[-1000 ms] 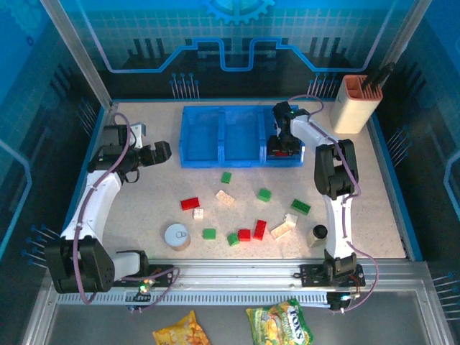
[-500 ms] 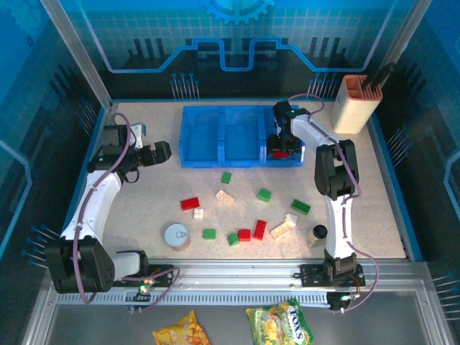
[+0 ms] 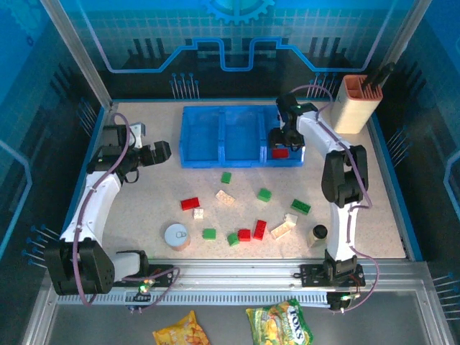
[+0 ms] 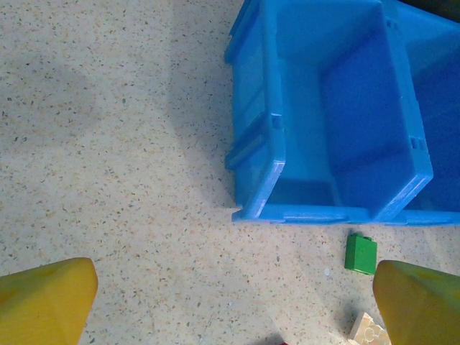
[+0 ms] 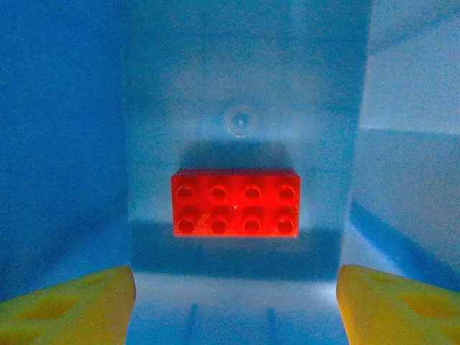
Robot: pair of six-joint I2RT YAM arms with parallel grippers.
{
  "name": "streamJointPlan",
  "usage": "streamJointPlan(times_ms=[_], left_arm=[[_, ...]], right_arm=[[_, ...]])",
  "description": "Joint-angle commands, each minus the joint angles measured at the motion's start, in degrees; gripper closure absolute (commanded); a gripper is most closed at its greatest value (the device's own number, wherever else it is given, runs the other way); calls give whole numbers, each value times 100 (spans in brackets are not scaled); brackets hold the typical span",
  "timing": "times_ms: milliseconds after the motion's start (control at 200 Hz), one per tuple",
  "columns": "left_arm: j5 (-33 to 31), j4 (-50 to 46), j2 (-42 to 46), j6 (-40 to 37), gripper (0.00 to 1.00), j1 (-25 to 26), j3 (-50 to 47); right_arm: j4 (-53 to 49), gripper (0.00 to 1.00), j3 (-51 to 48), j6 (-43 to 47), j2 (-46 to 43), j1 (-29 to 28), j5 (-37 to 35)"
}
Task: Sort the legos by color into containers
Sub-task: Place the lego in the container, then pick up the lego from the center of the table.
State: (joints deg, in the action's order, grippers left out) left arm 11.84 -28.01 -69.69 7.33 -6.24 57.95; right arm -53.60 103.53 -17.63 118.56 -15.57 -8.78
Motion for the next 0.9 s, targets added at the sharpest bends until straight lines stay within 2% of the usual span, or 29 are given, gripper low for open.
streamJointPlan(times_ms=[0,200,330,680,890], left_arm=[[0,-51,139,-89,1,-70,-81],[12,-47,131,-88,1,-70,-73],[39,-47,105,-90,1,-77,-52],[58,-74,64,-87,1,-89,-38],[85,-69,38,-91,1,-97,-30]], right_arm=[[-231,26,-318,-102,-500,-158,-50],[-212,27,-1023,-255,-1117,-419,-99],[-214,27,-1474,-686,-1450,-648,-121],[187,28,-2659,-3236,-2000,-1438,-344],[510,25,-3082,-4341,-1904,-1706,-93]])
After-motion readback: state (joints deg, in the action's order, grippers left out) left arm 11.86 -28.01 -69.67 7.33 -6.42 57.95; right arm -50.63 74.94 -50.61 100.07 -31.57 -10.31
